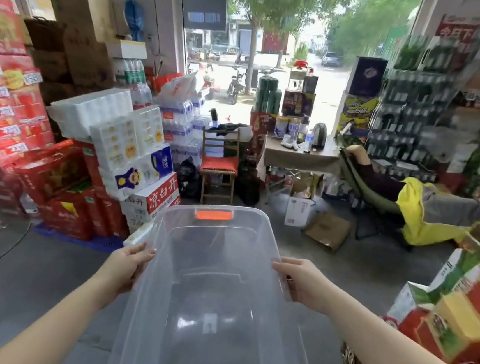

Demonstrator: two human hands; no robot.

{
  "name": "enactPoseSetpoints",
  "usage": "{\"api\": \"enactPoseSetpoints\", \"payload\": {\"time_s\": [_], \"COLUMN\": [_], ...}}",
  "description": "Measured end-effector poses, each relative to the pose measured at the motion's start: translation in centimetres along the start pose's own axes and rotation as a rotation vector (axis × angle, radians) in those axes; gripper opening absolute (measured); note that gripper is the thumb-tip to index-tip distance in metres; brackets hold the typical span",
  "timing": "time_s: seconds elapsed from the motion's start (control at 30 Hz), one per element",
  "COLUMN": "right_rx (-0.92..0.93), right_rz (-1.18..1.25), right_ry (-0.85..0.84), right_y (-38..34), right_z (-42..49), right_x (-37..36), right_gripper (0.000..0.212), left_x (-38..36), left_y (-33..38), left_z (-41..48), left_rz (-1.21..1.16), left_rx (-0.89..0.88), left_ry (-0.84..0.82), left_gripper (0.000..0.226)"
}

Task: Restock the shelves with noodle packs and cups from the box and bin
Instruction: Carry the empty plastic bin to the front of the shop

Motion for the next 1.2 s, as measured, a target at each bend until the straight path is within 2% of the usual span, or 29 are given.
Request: {"api": "enactPoseSetpoints", "payload": {"time_s": [0.07, 0.2, 0.4, 0.53, 0.73, 0.8, 0.9, 0.97, 1.2], "right_rx": [-0.011, -0.031, -0.015, 0.003, -0.005, -0.022, -0.037, -0.034, -0.062], "right_rz": [0.013, 0.018, 0.073, 0.140, 0.153, 0.144, 0.112, 0.109, 0.086], "right_ry": [0.019, 0.079, 0.148, 0.172, 0.195, 0.206, 0.212, 0.192, 0.158], "right_y": [-0.6, -3.0, -9.2, -13.0, -16.1, -16.8, -18.1, -19.2, -23.8], "right_z": [3.8, 11.8, 23.1, 29.4, 39.7, 43.3, 48.8, 52.9, 66.5], "right_x": [1.3, 3.6, 6.4, 7.9, 10.5, 11.6, 13.1, 14.4, 17.4], "right_gripper": [0.021, 0.029, 0.024, 0.022, 0.021, 0.021, 0.023, 0.022, 0.023], "left_x": [-1.4, -4.0, -8.7, -11.5, -13.9, -14.7, -15.4, -16.3, -19.1], "left_y": [0.6, 3.2, 11.5, 15.8, 17.3, 17.3, 17.4, 18.0, 22.0], "left_z": [4.4, 13.2, 26.8, 34.4, 44.3, 48.0, 53.5, 57.3, 68.2], "left_rz": [0.019, 0.076, 0.176, 0.162, 0.176, 0.158, 0.124, 0.133, 0.160], "left_rx": [0.020, 0.028, -0.015, -0.048, 0.015, 0.055, 0.111, 0.154, 0.169], "left_ry": [-0.025, -0.085, -0.142, -0.161, -0.138, -0.120, -0.081, -0.073, -0.088], "left_gripper": [0.040, 0.022, 0.024, 0.029, 0.006, 0.012, 0.036, 0.041, 0.017]}}
Point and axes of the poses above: each hand's wrist, its own z-axis towards the middle knuckle, its own x-axis out of the back of the hand, y = z × x, the point moved 3 cm from there along z, towards the middle knuckle, and after that the axes turned 7 degrees about -z, right-handed, at the moved point
